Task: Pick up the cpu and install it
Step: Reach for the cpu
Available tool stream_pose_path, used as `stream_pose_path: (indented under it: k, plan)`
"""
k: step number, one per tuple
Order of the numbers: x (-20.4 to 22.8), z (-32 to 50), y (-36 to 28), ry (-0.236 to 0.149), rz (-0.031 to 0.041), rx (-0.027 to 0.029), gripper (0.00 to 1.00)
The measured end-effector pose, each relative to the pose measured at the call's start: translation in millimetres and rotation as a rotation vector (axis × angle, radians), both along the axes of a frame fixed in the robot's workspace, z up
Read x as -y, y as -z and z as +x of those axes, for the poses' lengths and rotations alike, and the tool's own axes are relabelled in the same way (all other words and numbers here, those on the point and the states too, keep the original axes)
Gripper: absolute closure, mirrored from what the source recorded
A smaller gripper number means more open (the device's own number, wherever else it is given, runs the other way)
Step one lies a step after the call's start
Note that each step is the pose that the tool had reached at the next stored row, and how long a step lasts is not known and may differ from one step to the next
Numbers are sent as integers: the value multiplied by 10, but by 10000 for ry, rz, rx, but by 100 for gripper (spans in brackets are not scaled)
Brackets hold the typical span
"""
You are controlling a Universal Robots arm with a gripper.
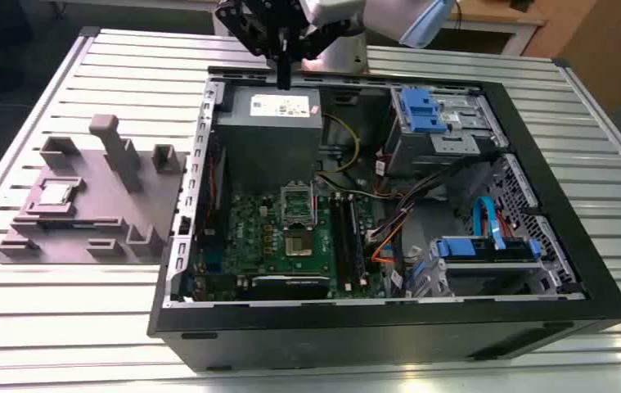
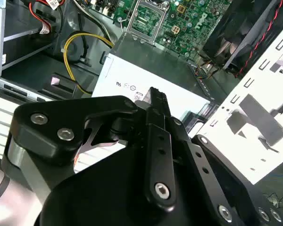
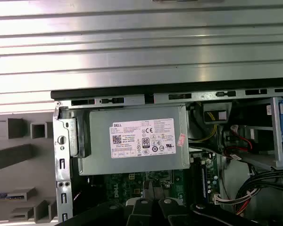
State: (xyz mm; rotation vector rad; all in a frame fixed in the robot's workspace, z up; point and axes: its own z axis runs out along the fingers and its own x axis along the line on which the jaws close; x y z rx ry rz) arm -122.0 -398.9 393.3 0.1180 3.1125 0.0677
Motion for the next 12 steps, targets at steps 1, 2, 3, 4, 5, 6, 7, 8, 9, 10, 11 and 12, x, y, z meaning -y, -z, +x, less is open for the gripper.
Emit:
stream_pose_path:
  k: [1,2,3,4,5,6,7,8,9,10,11,12]
  plan:
    - [0,0,0,0,-1,-1,89]
    - [0,0,0,0,0,0,89]
    - [0,0,0,0,0,0,89]
    - [0,0,0,0,0,0,89]
    - [0,0,0,-1,0,0,89]
    - [0,-4,0,1,-1,0,89]
    - [0,-10,0,1,-1,0,89]
    - [0,-20,0,1,0,0,89]
    - [0,-31,0,0,-1,0,89]
    - [0,-44,0,0,-1,0,89]
    - [0,-53,0,0,0,1,89]
    - [0,-60,1,0,1,1,89]
